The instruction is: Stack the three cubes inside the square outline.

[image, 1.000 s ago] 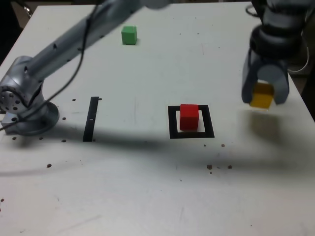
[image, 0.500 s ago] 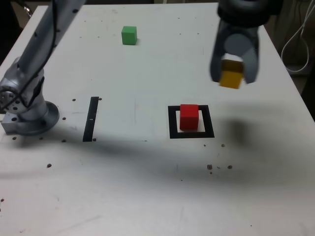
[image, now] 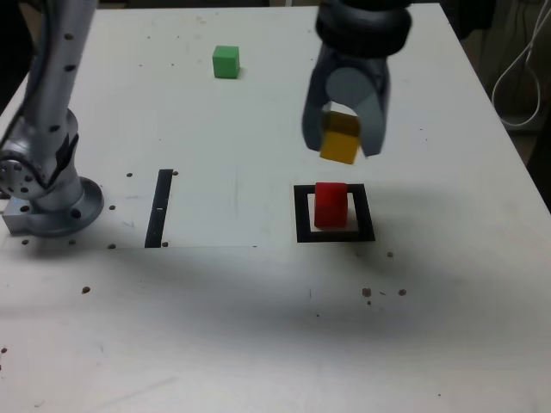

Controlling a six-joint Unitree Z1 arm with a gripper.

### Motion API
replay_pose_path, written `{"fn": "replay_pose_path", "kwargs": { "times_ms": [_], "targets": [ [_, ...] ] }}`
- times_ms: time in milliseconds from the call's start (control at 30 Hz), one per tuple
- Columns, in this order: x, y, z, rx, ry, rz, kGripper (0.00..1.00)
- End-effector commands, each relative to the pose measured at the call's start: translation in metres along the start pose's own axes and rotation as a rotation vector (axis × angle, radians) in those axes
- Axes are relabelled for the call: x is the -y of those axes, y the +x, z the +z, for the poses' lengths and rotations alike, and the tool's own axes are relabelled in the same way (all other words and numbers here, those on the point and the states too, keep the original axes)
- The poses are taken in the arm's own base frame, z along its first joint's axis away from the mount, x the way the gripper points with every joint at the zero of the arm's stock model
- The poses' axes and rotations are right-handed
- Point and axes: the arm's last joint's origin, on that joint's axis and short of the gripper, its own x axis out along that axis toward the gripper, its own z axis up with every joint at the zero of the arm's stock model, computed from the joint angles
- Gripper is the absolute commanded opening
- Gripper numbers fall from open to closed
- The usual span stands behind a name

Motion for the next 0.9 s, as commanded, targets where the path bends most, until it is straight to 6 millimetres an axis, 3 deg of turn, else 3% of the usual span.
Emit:
{"fn": "replay_pose_path", "kwargs": {
  "times_ms": [0,867],
  "targets": [
    [0.001,0.001,-0.004,0.007,-0.008,0.005,0.10],
    [0.007,0.031,-0.015,0.074,-0.056,-0.029,0.10]
  ]
}}
